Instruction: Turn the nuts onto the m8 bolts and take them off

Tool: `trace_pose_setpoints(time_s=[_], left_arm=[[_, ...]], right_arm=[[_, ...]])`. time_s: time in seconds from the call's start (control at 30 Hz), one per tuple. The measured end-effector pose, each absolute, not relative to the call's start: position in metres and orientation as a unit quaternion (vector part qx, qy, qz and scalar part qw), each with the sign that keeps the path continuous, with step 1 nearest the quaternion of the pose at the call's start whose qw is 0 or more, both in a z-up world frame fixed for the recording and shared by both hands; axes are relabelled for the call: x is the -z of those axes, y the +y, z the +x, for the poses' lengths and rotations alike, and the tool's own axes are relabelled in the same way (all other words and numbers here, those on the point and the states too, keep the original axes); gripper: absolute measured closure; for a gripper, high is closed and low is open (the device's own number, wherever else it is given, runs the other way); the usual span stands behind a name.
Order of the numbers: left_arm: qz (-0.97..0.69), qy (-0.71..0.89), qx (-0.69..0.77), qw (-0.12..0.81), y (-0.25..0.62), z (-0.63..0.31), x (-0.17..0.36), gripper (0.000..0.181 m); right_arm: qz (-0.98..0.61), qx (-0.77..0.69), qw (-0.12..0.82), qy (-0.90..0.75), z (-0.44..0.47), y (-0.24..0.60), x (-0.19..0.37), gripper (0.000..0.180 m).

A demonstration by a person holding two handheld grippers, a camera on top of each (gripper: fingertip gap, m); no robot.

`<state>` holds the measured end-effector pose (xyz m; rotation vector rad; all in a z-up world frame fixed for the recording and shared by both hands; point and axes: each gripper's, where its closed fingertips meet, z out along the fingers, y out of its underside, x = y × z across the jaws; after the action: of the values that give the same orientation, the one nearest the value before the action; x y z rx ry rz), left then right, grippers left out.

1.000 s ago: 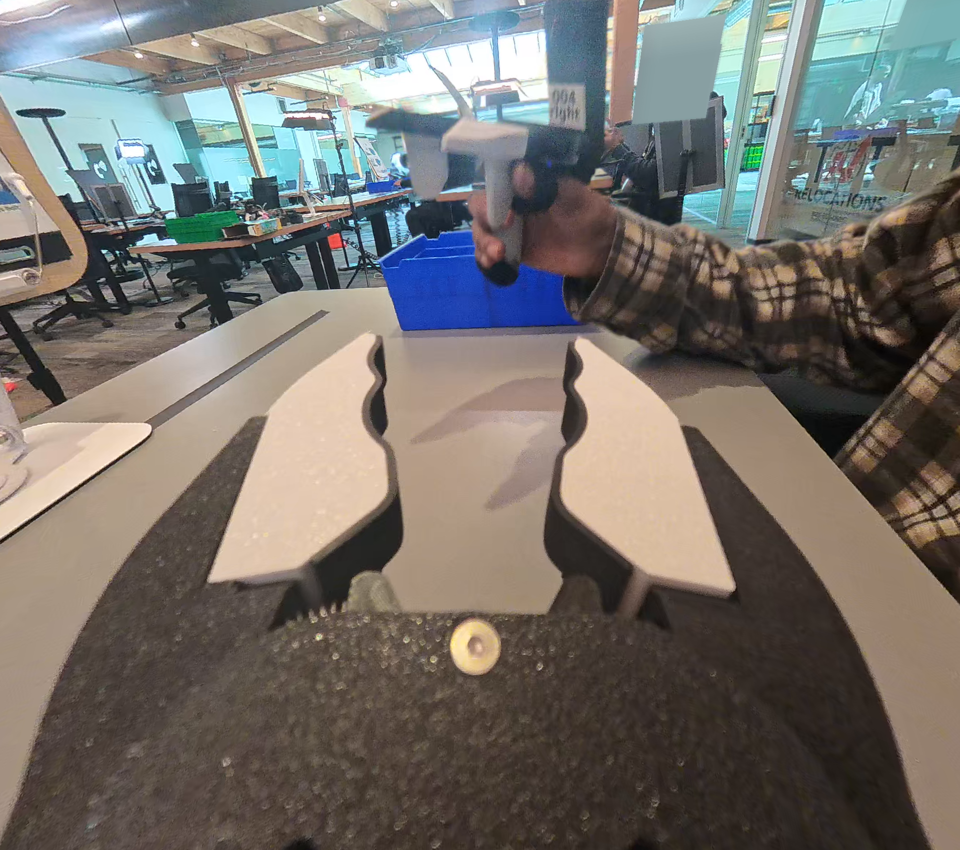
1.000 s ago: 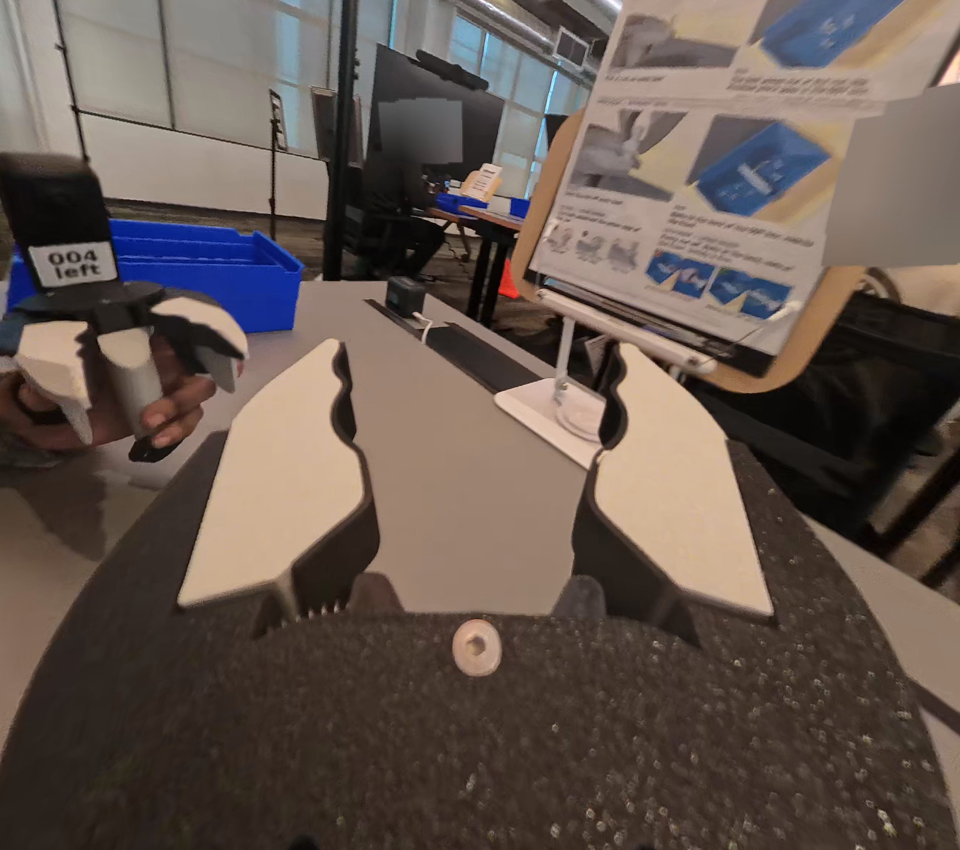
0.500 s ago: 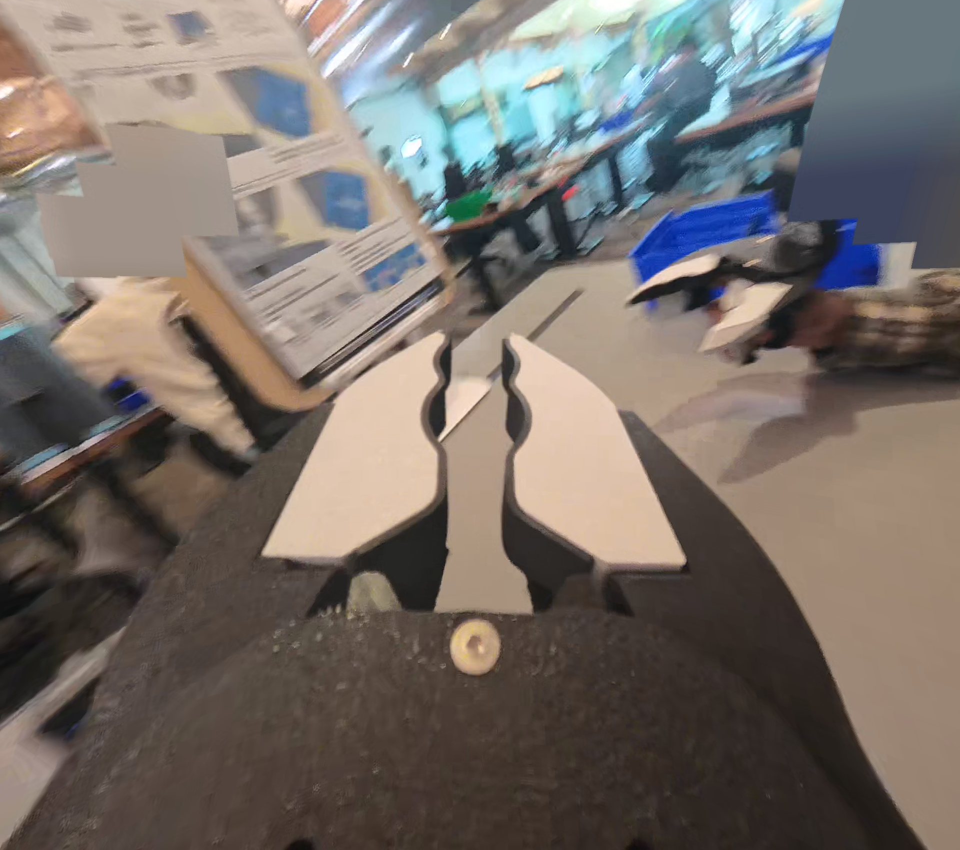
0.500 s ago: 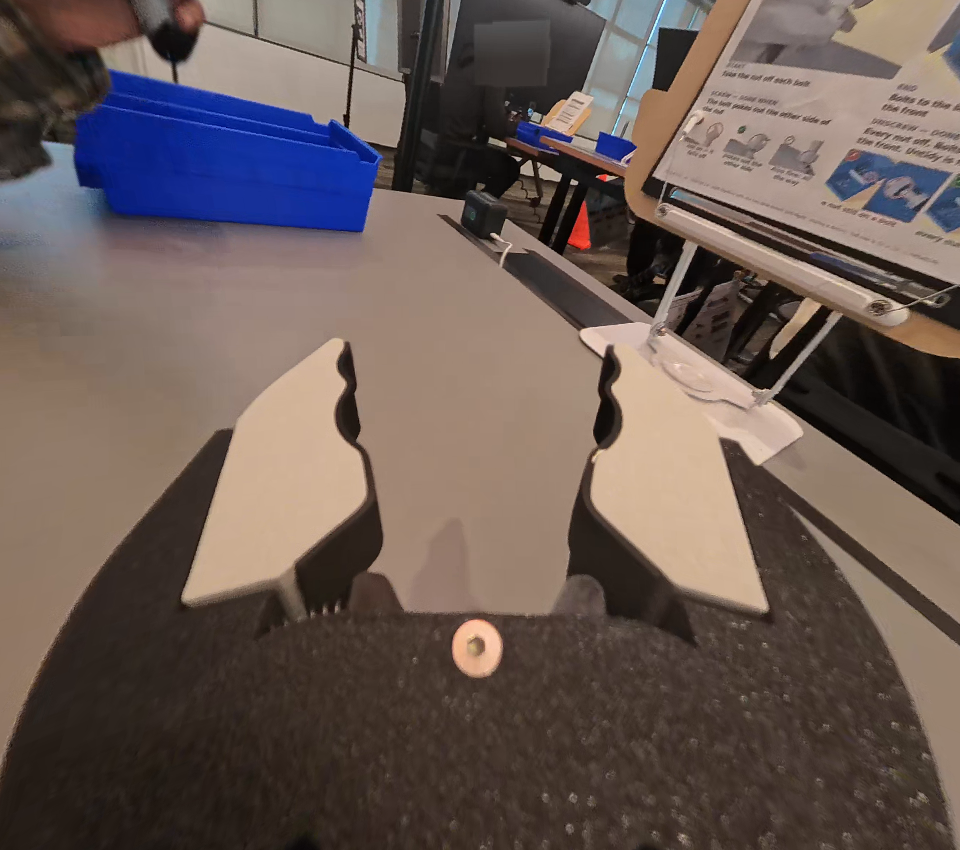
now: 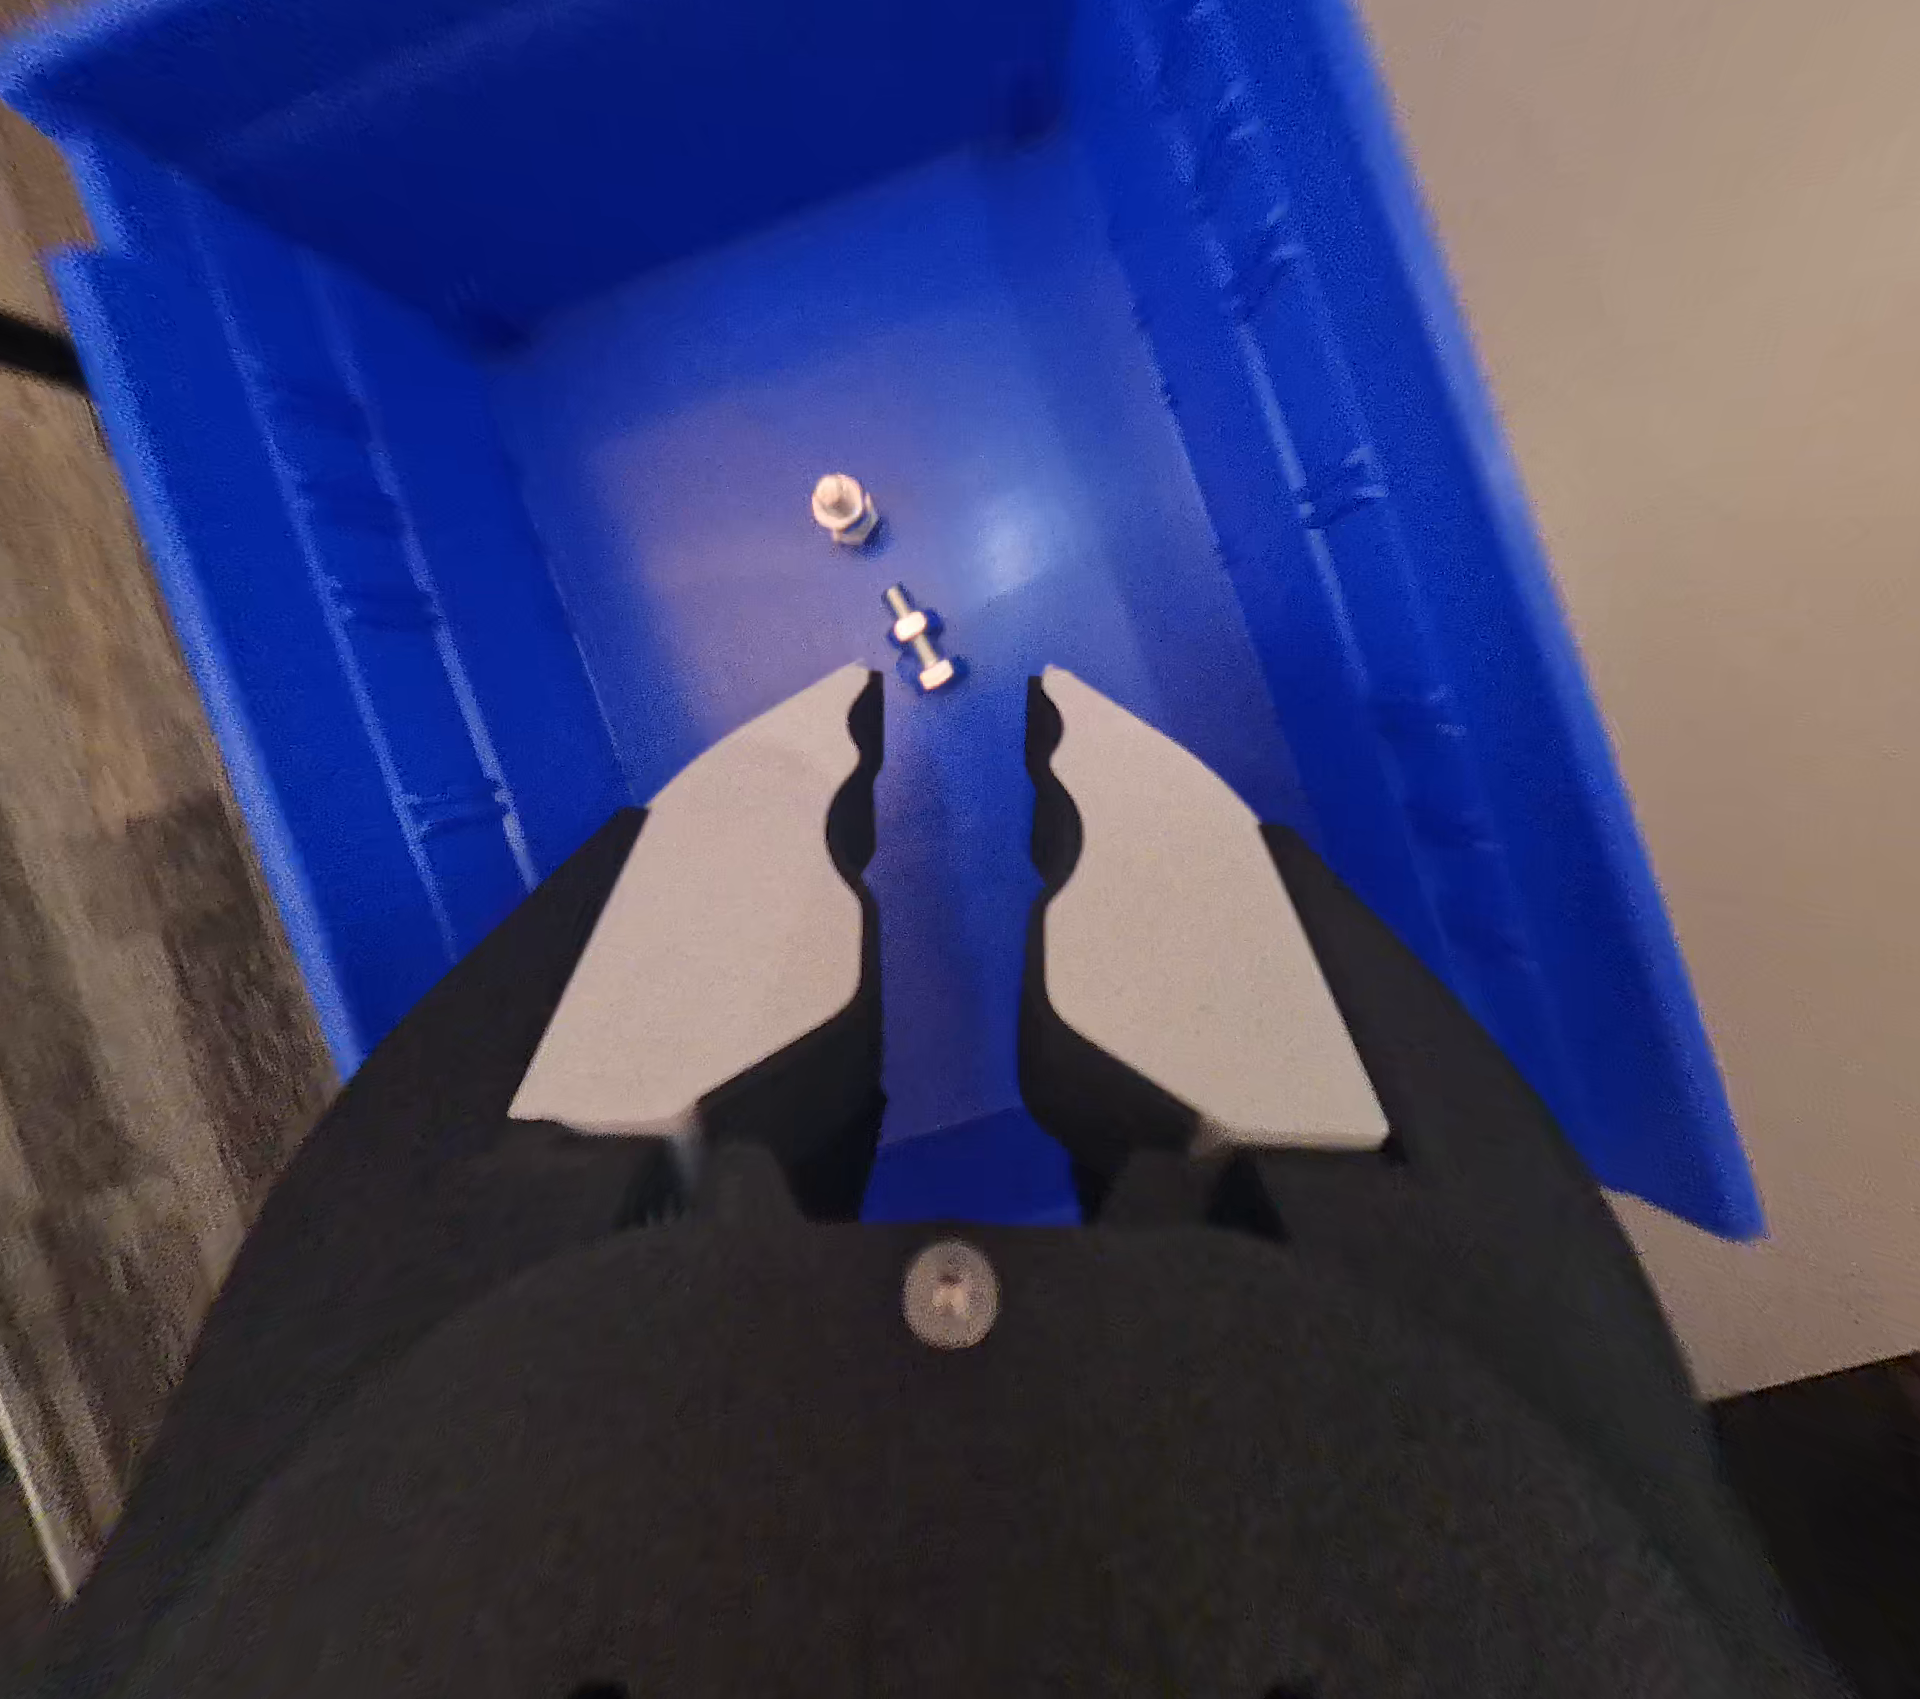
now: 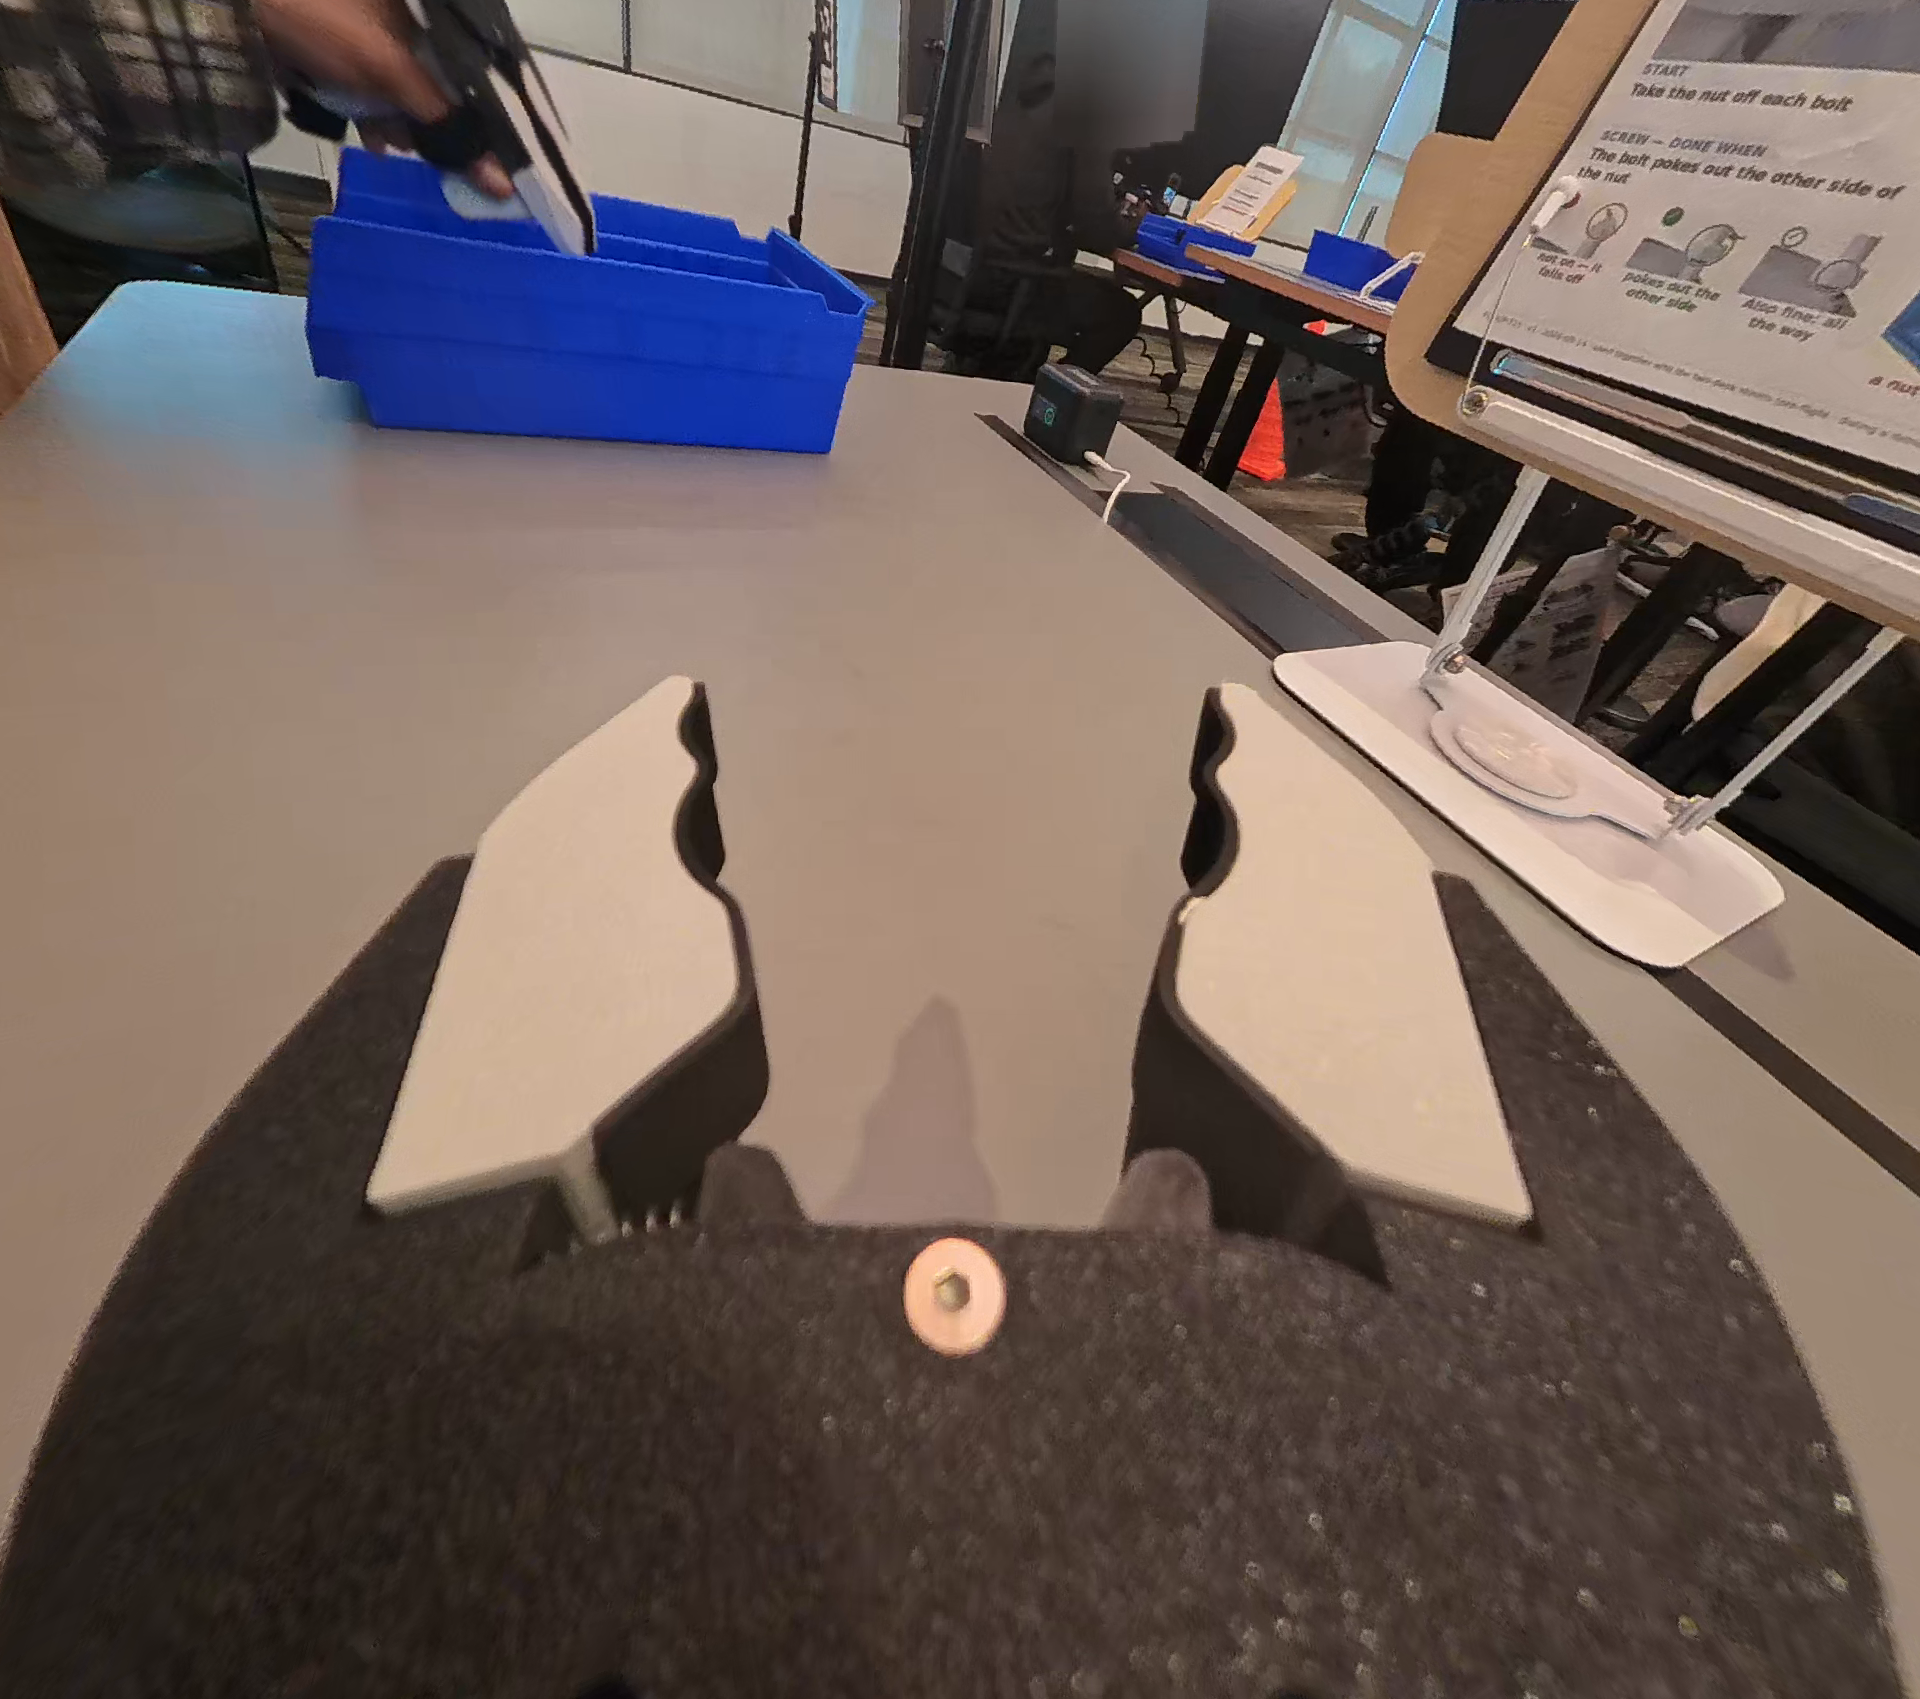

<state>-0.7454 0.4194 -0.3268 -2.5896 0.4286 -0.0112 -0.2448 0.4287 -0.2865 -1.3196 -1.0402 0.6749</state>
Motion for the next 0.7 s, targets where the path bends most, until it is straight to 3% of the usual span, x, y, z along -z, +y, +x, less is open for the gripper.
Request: trace_pose_setpoints(time_s=[0.3, 0.7], left_arm=[[-0.986, 0.063, 0.024, 0.151, 0.425, -0.747, 0.373, 0.157], [-0.988, -0.017, 0.044, 0.149, 0.43, -0.755, 0.393, 0.161]], right_arm=[[-0.572, -0.303, 0.619, -0.445, -0.242, 0.428, 0.282, 0.094], [-0.562, -0.308, 0.628, -0.441, -0.24, 0.423, 0.27, 0.094]])
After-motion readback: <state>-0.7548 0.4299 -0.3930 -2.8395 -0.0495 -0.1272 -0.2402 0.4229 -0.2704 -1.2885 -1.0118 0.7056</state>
